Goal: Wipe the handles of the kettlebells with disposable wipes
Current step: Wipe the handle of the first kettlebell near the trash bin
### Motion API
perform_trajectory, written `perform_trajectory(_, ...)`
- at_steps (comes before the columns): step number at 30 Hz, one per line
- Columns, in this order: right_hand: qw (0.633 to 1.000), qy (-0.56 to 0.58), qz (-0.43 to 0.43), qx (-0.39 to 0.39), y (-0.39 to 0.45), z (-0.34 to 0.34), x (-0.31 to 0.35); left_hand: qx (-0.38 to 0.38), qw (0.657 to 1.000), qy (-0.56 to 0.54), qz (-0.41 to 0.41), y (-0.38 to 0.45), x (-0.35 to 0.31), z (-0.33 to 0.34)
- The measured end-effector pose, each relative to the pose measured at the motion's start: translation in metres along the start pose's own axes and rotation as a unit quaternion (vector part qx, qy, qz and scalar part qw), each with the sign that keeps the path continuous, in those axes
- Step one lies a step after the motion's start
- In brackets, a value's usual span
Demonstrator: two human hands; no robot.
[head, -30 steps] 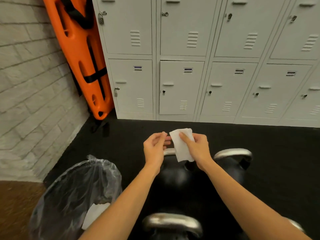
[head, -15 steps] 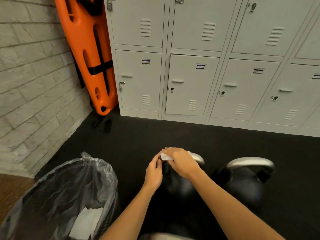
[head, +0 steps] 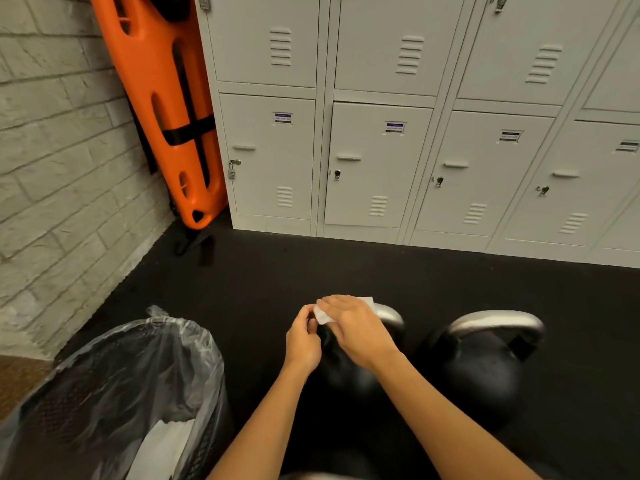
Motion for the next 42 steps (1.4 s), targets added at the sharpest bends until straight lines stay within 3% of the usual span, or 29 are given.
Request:
perform_trajectory(3,1.000,-0.004,-0.030,0.004,-0.014,0.001,0.001,0.010,1.000,-0.005,0.006,0.003,-0.001,0.001)
perform_trajectory(8,0.999,-0.001,0.046,-0.030,-0.004,-0.005,-0.015,0.031,0.999,0.016,-0.002,0.010,0.004,0.003)
perform_trajectory(10,0.999,-0.035,0.030,-0.011,0.003,-0.001,-0.011,0.048,0.998,0.034,0.012,0.012,0.005,0.005)
perform_trajectory(15,0.998,0.021,-0.052,0.036,-0.016,0.005,-0.021,0.079,0.995,0.053,0.035,0.014,0.009,0.007)
perform_trajectory(23,0.998,0.004,0.046,-0.035,-0.007,0.008,-0.020,0.087,0.993,0.082,0.008,0.015,0.009,0.009)
perform_trajectory(29,0.999,0.030,-0.036,0.001,-0.020,0.010,-0.015,0.093,0.994,0.063,0.012,0.014,0.009,0.007)
perform_trajectory(36,0.999,0.008,0.015,-0.029,-0.015,0.009,-0.022,0.087,0.994,0.067,0.016,0.010,0.005,0.008)
perform_trajectory(42,0.999,0.006,-0.050,0.007,-0.022,0.010,-0.021,0.096,0.994,0.054,0.016,0.009,0.005,0.009)
Point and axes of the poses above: each hand's wrist, its own y-axis towards the middle knuckle, its own z-axis out of the palm, x = y × z, the point moved 6 cm from there along y, towards the middle knuckle, and after that the axes turned 1 degree about z, right-handed, at the moved point
